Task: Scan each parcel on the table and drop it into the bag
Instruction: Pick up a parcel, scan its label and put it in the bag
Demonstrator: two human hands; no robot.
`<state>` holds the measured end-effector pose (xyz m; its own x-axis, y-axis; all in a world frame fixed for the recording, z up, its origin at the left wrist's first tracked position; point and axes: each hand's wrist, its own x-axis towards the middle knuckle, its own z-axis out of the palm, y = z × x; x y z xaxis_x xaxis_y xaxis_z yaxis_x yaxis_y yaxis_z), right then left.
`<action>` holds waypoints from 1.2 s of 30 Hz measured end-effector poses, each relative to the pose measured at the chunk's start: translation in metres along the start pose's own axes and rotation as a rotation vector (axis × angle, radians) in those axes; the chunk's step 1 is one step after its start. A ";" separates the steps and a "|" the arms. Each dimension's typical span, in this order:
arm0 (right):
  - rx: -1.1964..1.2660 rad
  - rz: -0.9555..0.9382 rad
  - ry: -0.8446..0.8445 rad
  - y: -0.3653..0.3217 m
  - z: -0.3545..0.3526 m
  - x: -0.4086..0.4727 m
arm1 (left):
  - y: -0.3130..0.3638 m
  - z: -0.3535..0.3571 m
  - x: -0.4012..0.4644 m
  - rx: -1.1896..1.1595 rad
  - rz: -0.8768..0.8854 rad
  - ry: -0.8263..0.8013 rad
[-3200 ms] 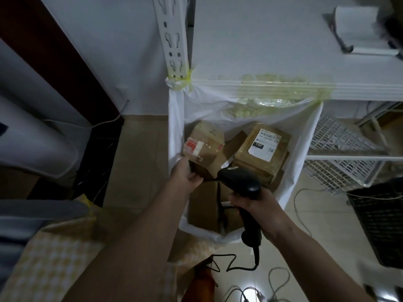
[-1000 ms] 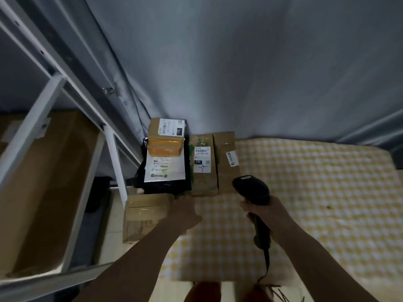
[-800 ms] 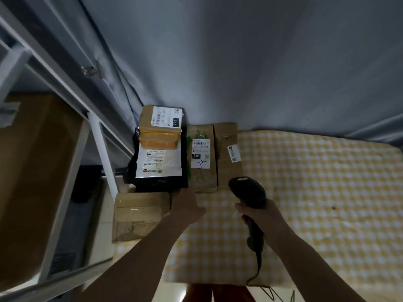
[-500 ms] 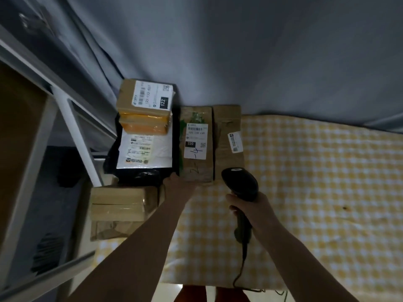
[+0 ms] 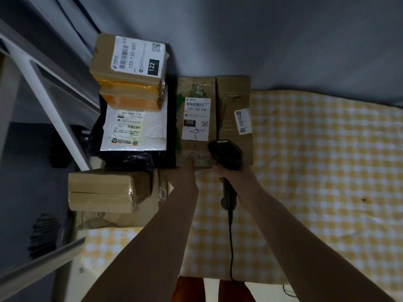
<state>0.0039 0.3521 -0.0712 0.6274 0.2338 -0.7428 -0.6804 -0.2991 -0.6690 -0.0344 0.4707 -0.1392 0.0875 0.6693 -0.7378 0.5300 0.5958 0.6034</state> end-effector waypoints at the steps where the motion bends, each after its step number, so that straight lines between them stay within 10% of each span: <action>1: 0.013 -0.005 -0.003 0.000 0.000 0.000 | -0.006 0.001 0.000 0.026 0.056 -0.036; 21: 0.008 0.066 0.018 -0.019 -0.062 -0.078 | -0.018 -0.066 -0.068 0.247 -0.293 -0.749; 36: -0.064 -0.337 -0.039 -0.112 -0.082 -0.233 | 0.087 -0.127 -0.206 0.361 0.272 -1.010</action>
<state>-0.0354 0.2549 0.1789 0.7971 0.3638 -0.4819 -0.4118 -0.2562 -0.8745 -0.1136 0.4411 0.1042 0.7993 -0.0097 -0.6009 0.5892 0.2089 0.7805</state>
